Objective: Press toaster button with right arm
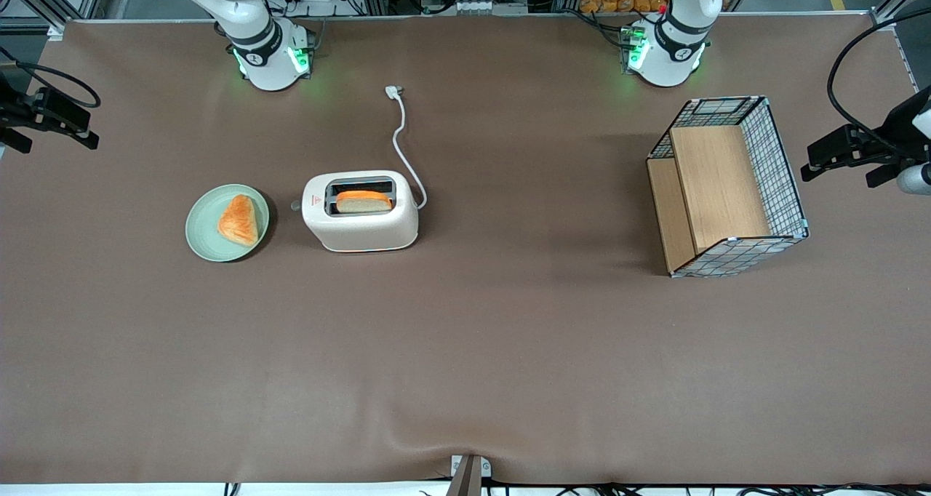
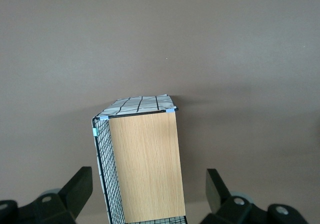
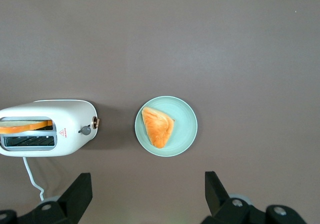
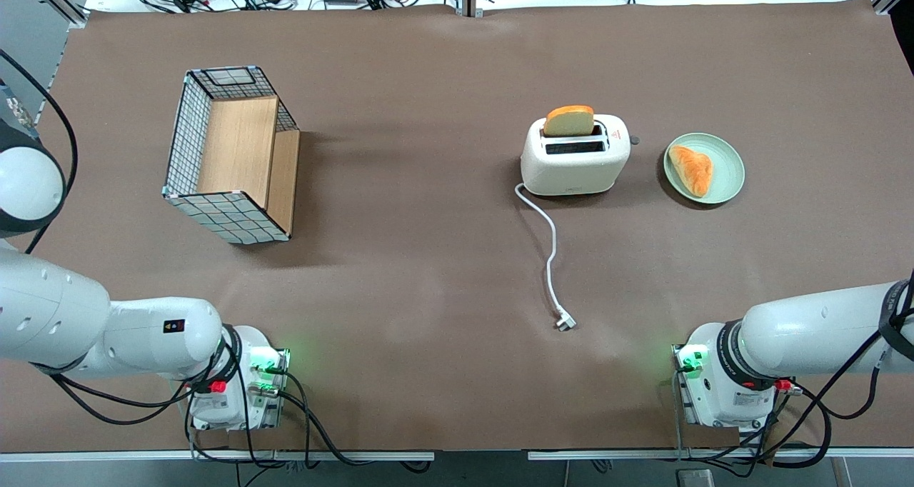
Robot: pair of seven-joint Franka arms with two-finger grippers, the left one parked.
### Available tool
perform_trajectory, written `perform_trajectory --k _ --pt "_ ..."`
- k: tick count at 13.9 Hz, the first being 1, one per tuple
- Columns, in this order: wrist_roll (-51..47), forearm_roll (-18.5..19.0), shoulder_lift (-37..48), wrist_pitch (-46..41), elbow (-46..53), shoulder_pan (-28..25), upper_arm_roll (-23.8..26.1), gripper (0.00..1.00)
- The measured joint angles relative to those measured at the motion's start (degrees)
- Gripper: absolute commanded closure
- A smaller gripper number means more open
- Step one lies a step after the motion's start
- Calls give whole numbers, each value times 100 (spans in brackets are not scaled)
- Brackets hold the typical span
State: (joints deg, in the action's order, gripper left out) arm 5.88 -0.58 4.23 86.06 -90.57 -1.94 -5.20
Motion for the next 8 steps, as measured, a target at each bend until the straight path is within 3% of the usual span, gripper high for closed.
perform_trajectory --k 8 --pt "0 -167 -9 24 12 115 -43 0"
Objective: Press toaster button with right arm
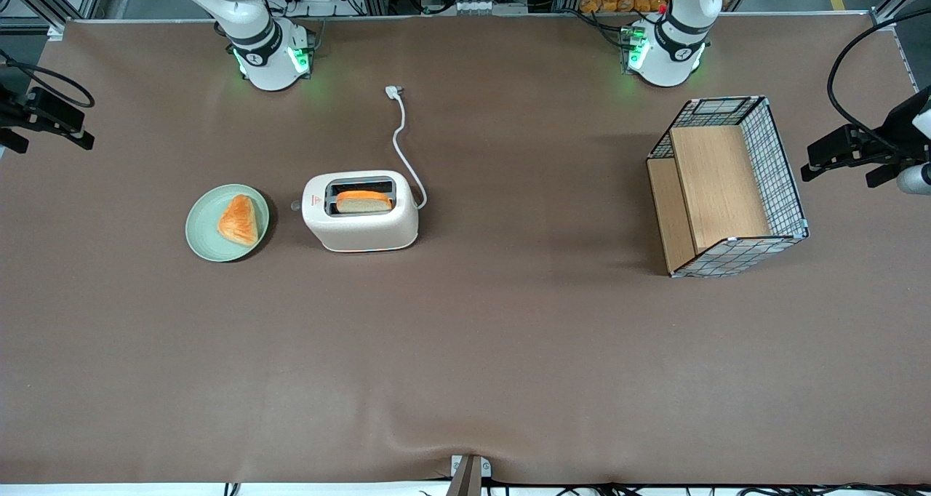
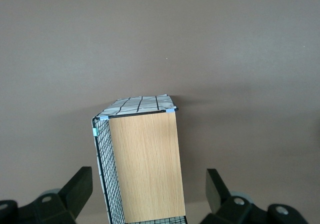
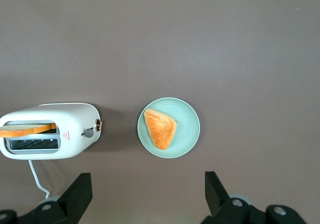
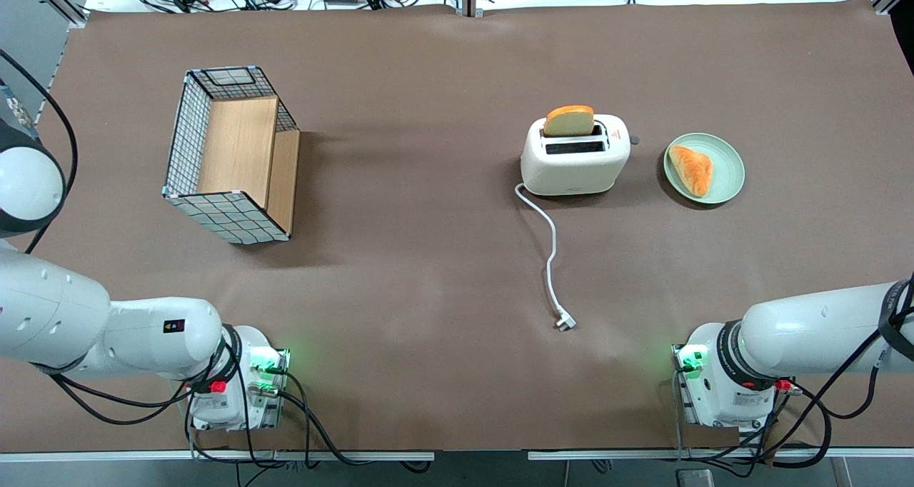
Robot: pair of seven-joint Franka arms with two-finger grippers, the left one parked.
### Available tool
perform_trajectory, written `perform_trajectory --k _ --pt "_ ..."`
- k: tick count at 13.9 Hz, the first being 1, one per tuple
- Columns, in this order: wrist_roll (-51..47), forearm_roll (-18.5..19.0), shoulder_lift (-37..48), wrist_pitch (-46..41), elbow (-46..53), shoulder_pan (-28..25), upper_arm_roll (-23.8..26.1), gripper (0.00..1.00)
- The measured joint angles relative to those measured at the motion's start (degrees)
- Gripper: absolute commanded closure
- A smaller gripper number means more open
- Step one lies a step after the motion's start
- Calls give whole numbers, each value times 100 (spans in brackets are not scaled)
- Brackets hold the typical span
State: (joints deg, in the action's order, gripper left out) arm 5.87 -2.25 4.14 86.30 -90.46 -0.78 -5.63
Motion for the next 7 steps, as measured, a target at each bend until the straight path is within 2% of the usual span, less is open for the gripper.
perform_trajectory --k 2,3,6,7 --pt "0 -51 -30 -4 -6 6 9 0" --pt "0 -141 -59 -12 -19 4 23 10" --pt "0 -545 -189 0 -150 2 44 73" --pt "0 -586 -228 76 -249 2 46 84"
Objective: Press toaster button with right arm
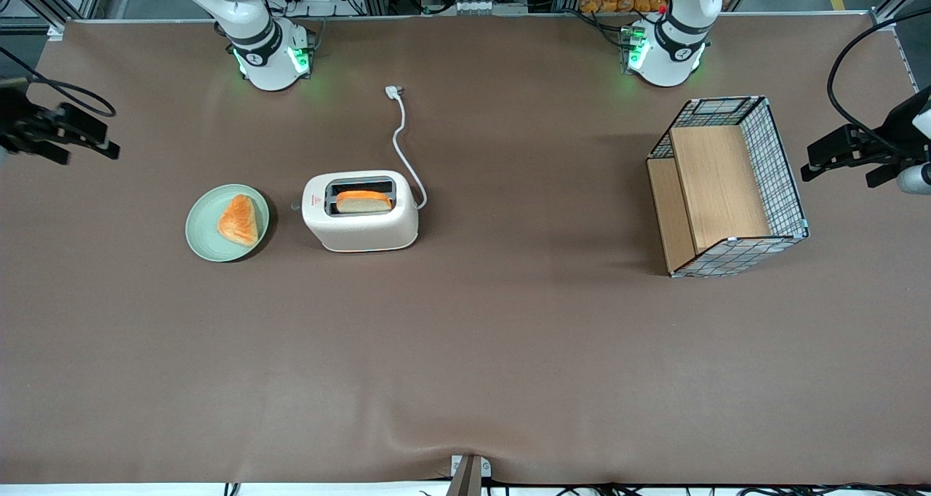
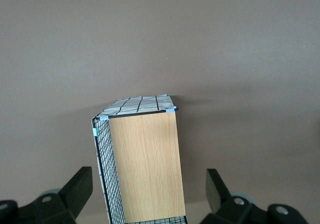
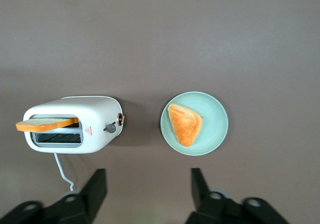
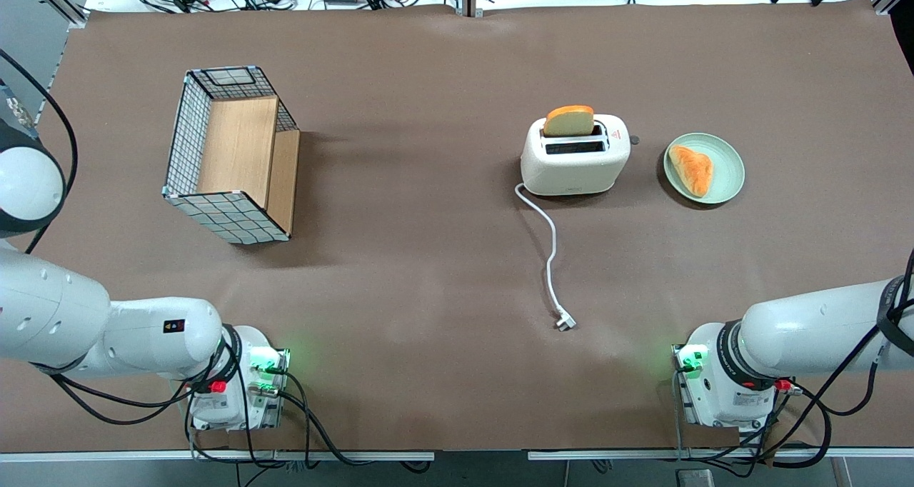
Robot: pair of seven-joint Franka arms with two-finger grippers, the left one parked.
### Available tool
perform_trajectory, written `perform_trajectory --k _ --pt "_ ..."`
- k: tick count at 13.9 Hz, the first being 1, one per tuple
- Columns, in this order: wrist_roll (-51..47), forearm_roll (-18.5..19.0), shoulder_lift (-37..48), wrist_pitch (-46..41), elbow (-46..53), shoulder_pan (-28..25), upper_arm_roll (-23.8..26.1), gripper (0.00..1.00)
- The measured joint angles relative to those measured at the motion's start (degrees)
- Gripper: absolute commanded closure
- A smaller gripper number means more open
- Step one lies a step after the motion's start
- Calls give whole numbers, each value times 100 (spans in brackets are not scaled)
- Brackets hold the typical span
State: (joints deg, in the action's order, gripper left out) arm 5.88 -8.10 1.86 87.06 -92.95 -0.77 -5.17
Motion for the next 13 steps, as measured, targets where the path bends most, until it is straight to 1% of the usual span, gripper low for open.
perform_trajectory --k 3,8,11,13 --pt "0 -140 -76 269 -373 0 4 86" --pt "-7 -623 -87 1045 -1251 0 5 87" --pt "-7 -999 -87 1589 -1795 -2 7 87" --pt "-7 -1112 -86 1782 -2001 -27 10 87"
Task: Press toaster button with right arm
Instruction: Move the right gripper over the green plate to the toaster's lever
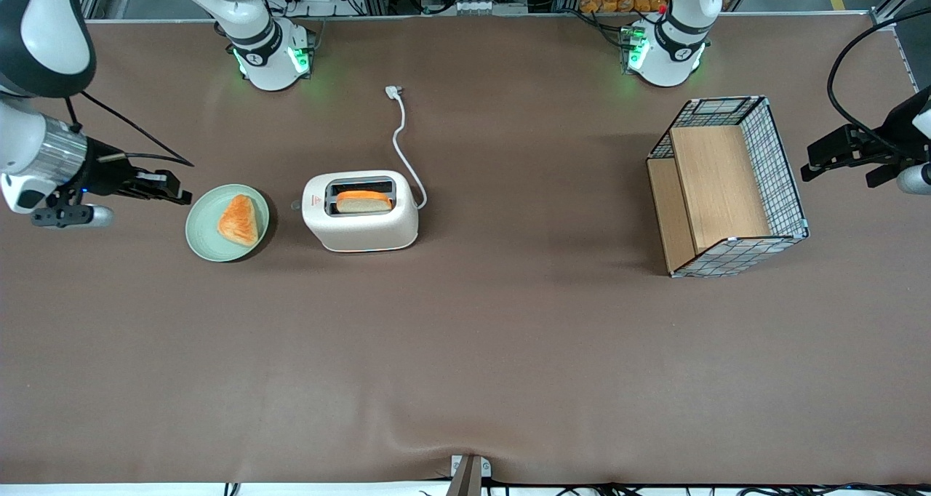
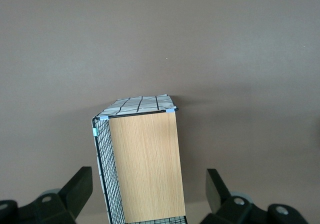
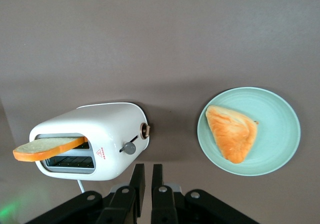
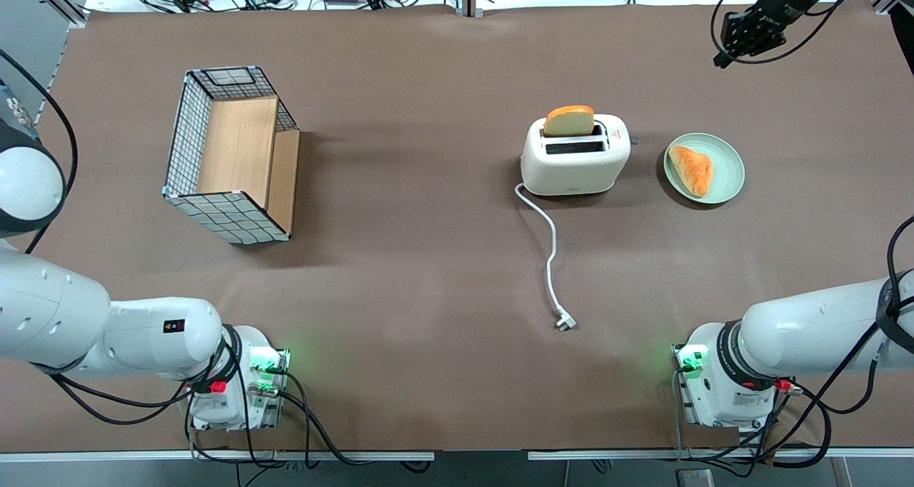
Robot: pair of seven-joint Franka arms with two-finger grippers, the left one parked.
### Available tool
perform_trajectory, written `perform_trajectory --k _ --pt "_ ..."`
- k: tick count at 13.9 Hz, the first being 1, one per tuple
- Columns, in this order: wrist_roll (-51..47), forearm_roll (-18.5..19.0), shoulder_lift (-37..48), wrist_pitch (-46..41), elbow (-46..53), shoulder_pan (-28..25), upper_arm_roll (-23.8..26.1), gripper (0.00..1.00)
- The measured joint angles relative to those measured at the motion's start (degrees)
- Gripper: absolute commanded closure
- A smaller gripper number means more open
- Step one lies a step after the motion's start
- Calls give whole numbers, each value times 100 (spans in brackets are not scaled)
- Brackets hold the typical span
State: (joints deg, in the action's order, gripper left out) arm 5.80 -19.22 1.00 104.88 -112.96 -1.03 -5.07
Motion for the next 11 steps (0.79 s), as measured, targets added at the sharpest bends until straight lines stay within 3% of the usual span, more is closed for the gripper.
perform_trajectory --k 3,7,11 --pt "-36 -61 7 207 -201 -101 19 87" --pt "-63 -428 7 608 -565 -208 25 87" --pt "-70 -831 9 980 -898 -379 38 100"
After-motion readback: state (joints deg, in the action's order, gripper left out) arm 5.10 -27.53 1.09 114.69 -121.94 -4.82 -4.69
